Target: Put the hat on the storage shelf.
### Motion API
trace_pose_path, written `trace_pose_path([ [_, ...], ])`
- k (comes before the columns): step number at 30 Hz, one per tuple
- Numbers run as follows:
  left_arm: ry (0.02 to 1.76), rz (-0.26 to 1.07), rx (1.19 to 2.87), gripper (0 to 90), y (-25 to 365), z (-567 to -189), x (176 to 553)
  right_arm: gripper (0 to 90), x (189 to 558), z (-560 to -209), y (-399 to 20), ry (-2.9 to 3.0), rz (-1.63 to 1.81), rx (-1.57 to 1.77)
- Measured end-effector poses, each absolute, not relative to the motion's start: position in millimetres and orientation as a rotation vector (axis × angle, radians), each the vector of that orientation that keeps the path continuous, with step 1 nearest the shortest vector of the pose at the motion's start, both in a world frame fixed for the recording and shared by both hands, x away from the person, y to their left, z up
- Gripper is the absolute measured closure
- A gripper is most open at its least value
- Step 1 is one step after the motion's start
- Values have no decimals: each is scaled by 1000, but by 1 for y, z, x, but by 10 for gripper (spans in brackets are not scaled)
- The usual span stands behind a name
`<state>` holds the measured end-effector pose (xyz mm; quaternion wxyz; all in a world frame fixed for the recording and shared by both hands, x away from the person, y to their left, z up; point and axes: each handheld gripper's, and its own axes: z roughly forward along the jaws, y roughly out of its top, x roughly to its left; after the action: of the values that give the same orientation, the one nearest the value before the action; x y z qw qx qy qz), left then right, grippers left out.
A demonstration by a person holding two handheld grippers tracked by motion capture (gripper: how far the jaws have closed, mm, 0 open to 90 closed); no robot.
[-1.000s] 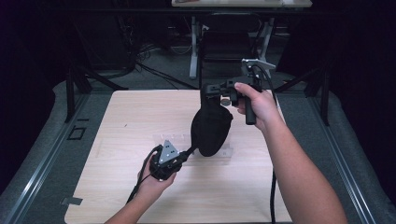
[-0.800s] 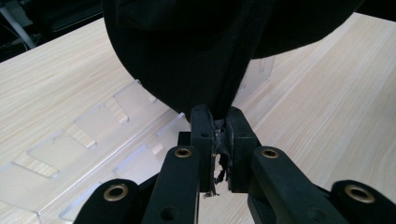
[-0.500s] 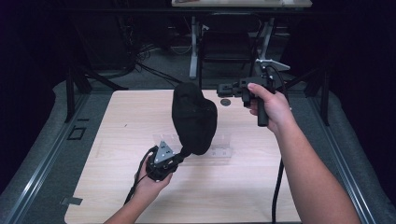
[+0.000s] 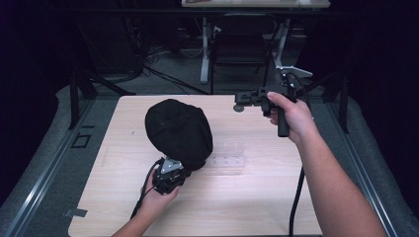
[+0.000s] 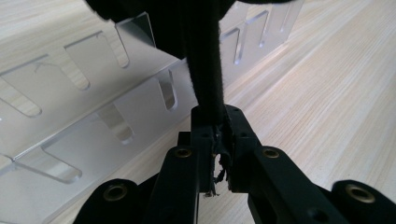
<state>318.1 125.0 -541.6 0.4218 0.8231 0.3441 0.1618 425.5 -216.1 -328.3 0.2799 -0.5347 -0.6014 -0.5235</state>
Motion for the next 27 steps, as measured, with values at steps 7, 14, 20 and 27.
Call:
trace_pose_path([
  [7,900,426,2049,845,127,-547,315,748,422,-326,-220,-1624,-1418,-1438],
  [14,903,425,2055,838,127,-547,314,740,420,-325,-222,-1651,-1416,-1455],
  [20,927,419,2069,749,130,-545,313,721,417,-325,-225,-1701,-1412,-1477],
  [27,925,395,2062,610,139,-542,309,715,411,-324,-227,-1776,-1394,-1525],
])
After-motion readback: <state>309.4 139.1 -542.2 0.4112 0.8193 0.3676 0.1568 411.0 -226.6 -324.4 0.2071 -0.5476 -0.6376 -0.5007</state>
